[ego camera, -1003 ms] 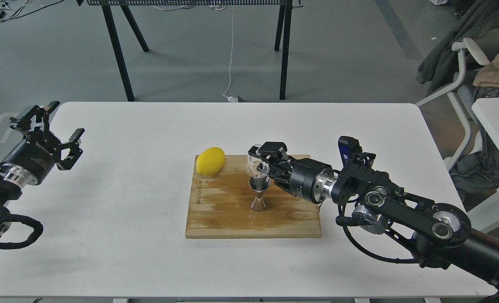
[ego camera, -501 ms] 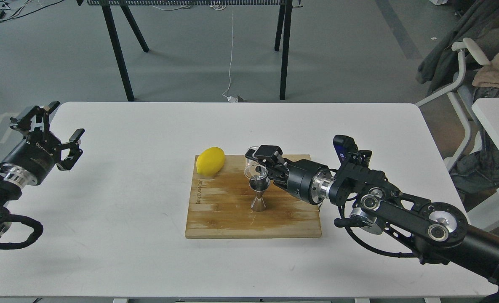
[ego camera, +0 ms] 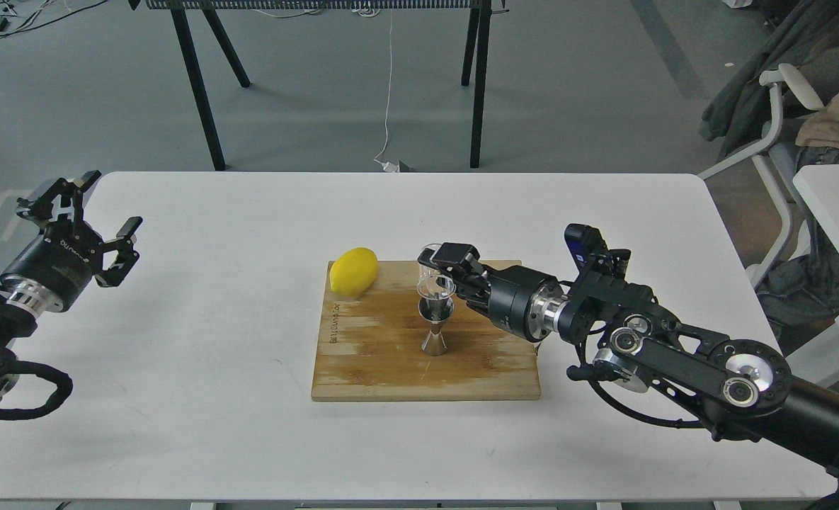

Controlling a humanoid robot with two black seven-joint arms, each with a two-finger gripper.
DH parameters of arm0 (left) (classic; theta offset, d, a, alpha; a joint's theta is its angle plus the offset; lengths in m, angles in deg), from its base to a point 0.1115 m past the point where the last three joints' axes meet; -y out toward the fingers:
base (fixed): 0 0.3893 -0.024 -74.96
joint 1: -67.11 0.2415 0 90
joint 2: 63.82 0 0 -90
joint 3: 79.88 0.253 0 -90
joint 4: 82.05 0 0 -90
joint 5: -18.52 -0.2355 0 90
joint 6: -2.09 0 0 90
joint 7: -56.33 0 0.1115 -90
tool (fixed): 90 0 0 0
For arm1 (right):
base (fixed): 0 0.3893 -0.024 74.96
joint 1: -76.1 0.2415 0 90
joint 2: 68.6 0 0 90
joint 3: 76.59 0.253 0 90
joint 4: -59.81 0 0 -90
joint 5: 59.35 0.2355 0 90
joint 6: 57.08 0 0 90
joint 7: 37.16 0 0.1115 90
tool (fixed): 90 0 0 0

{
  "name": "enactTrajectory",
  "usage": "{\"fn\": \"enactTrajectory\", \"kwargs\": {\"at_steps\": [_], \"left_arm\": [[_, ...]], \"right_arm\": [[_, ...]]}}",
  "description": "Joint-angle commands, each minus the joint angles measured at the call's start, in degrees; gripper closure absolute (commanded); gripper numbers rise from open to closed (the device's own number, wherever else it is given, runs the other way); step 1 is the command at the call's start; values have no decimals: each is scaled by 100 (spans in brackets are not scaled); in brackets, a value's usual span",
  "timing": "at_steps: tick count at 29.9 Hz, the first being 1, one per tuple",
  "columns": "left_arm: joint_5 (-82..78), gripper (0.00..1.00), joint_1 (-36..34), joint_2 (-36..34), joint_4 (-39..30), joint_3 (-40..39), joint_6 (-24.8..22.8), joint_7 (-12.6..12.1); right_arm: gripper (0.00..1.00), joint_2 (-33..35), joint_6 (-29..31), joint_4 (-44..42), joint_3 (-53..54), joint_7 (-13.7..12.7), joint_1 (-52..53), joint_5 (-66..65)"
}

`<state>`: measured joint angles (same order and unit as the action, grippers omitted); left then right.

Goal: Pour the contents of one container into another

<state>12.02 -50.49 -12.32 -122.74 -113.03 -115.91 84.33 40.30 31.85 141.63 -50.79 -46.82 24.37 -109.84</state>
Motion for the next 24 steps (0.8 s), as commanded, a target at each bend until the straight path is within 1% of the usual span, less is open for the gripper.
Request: {"fn": "enactTrajectory", "kwargs": {"at_steps": [1,9,24], "left_arm": [[0,14,0,0,0,1,0,0],[0,14,0,0,0,1,0,0],[0,14,35,0,0,-8,0,0]], "right_arm": [[64,0,1,0,-5,0,23,-40],[64,62,1,0,-268,0,163,-110],[64,185,1,9,-295,8,234,-321]]}}
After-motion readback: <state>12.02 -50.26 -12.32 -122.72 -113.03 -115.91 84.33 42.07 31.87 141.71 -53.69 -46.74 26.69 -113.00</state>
